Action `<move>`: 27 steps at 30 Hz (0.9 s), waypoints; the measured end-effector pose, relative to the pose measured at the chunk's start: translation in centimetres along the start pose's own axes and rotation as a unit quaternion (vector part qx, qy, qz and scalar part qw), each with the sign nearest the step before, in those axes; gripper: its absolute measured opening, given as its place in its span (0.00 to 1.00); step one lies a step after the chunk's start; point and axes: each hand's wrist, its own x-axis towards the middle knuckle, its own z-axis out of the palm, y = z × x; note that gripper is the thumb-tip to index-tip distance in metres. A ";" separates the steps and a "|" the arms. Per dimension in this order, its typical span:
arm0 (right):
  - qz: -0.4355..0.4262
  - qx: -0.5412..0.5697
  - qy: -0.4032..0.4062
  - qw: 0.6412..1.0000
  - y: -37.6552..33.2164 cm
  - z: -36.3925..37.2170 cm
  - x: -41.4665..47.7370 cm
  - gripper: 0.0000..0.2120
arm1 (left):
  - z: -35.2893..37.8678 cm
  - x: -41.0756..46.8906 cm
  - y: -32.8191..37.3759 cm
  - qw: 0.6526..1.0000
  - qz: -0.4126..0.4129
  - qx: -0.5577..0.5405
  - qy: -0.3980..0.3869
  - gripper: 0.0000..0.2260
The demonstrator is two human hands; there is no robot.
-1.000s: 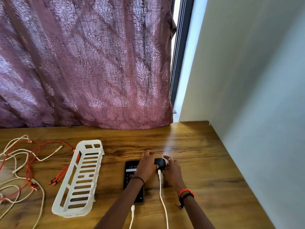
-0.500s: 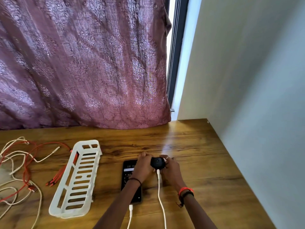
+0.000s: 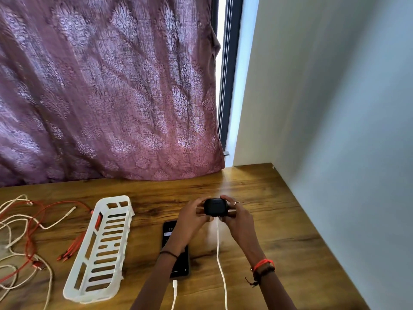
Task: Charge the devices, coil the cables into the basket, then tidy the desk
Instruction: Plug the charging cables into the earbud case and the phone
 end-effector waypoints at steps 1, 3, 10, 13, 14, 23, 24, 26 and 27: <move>-0.008 0.003 0.003 1.000 -0.5 -0.5 -0.1 0.29 | -0.3 -0.2 0.5 1.000 0.014 -0.011 0.001 0.27; -0.014 0.016 0.006 1.000 -1.7 -1.7 -0.4 0.29 | -0.8 -0.5 1.5 0.999 0.040 -0.033 0.005 0.27; -0.057 0.046 0.033 0.997 -6.1 -5.4 -1.3 0.29 | -2.8 -2.6 7.1 0.989 0.096 -0.115 0.018 0.27; -0.077 0.056 0.050 0.994 -7.7 -6.9 -1.7 0.29 | -3.6 -3.6 9.5 0.982 0.116 -0.149 0.012 0.26; -0.084 0.055 0.054 0.993 -8.3 -7.4 -1.8 0.29 | -3.9 -3.9 10.2 0.979 0.123 -0.161 0.011 0.26; -0.139 0.037 0.085 0.986 -13.7 -11.1 -3.0 0.28 | -5.9 -5.7 15.5 0.960 0.190 -0.198 0.049 0.25; -0.143 0.036 0.087 0.985 -14.2 -11.5 -3.2 0.29 | -6.0 -5.9 16.0 0.958 0.198 -0.200 0.053 0.26; -0.152 0.030 0.096 0.983 -15.2 -12.0 -3.6 0.29 | -6.3 -6.2 17.0 0.952 0.212 -0.212 0.060 0.26; -0.157 0.026 0.101 0.982 -15.6 -12.3 -3.7 0.29 | -6.4 -6.4 17.4 0.949 0.218 -0.218 0.062 0.26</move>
